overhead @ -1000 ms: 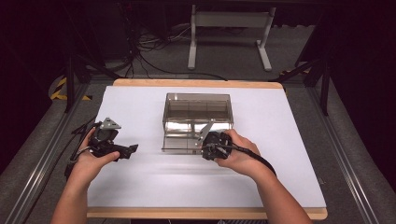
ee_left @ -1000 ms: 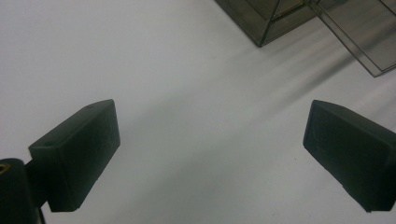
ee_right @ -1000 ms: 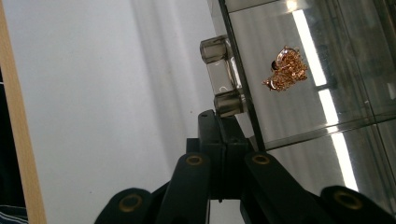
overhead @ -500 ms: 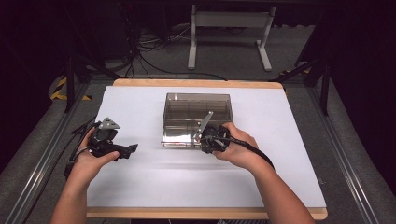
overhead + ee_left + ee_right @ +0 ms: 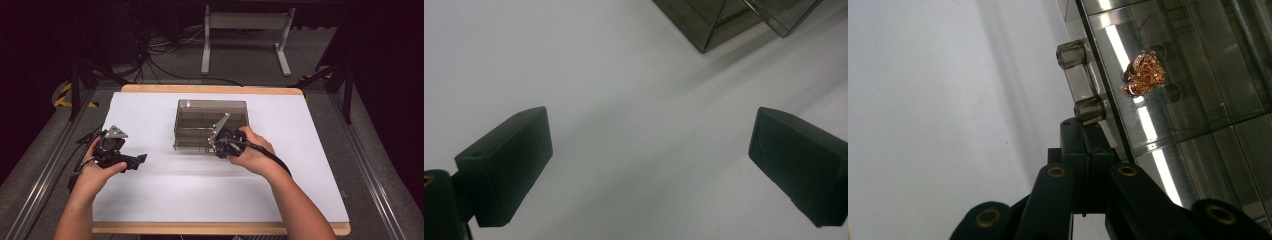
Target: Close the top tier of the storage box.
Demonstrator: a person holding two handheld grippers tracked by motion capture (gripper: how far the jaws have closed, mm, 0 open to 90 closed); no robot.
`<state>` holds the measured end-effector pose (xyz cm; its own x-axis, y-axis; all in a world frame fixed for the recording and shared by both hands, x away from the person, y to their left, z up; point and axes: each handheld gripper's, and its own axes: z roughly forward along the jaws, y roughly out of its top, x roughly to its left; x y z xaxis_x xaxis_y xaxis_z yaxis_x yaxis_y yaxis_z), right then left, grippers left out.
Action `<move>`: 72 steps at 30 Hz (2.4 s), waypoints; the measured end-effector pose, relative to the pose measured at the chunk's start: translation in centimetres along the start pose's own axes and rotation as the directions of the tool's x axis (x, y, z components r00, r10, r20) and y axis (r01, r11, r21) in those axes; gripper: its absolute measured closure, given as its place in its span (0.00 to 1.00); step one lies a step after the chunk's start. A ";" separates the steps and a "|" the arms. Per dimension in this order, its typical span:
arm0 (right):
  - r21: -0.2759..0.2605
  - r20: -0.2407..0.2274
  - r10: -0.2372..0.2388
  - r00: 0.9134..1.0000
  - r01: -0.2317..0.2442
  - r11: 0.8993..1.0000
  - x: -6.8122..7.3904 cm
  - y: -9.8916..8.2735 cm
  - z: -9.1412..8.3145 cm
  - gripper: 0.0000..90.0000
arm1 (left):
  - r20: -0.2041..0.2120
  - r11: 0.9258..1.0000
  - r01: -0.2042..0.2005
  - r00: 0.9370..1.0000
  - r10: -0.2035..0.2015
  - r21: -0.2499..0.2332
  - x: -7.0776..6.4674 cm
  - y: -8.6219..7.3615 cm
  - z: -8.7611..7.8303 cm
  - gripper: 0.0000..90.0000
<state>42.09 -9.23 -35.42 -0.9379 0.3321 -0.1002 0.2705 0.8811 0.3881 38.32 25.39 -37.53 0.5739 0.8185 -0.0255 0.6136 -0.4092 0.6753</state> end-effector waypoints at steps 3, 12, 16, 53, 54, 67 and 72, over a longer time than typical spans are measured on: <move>-0.006 0.014 0.002 1.000 -0.002 1.000 -0.2 0.1 0.1 1.00 | -0.001 1.000 0.004 1.000 -0.004 0.004 0.0 0.0 0.0 0.05; -0.024 0.037 0.032 0.999 -0.031 0.999 -1.1 0.1 0.4 1.00 | -0.002 1.000 0.005 1.000 -0.005 -0.008 0.1 0.0 -0.2 0.05; -0.028 0.044 0.050 0.998 -0.049 0.998 -1.3 0.1 0.4 1.00 | -0.002 1.000 0.008 1.000 -0.008 -0.008 0.2 0.0 -0.3 0.05; -0.142 0.073 0.206 0.976 -0.194 0.971 -4.0 -0.5 0.8 1.00 | 0.000 1.000 0.009 1.000 -0.009 -0.013 0.3 -0.1 -0.5 0.05; -0.149 0.068 0.211 0.975 -0.199 0.969 -4.0 -0.6 0.8 1.00 | 0.000 1.000 0.009 1.000 -0.009 -0.013 0.3 -0.1 -0.5 0.05; -0.153 0.048 0.182 0.982 -0.173 0.973 -3.4 -0.7 0.4 1.00 | -0.004 1.000 0.012 1.000 -0.012 -0.006 0.3 -0.3 -0.6 0.05; -0.156 0.034 0.153 0.988 -0.146 0.977 -2.6 -0.6 -0.1 0.97 | -0.010 1.000 0.013 1.000 -0.013 -0.005 0.3 -0.6 -0.7 0.05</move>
<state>44.35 -10.66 -35.26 -0.8775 0.4744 -0.0706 0.3674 0.7595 0.5369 37.75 26.12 -37.39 0.5606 0.8277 -0.0267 0.6181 -0.3967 0.6786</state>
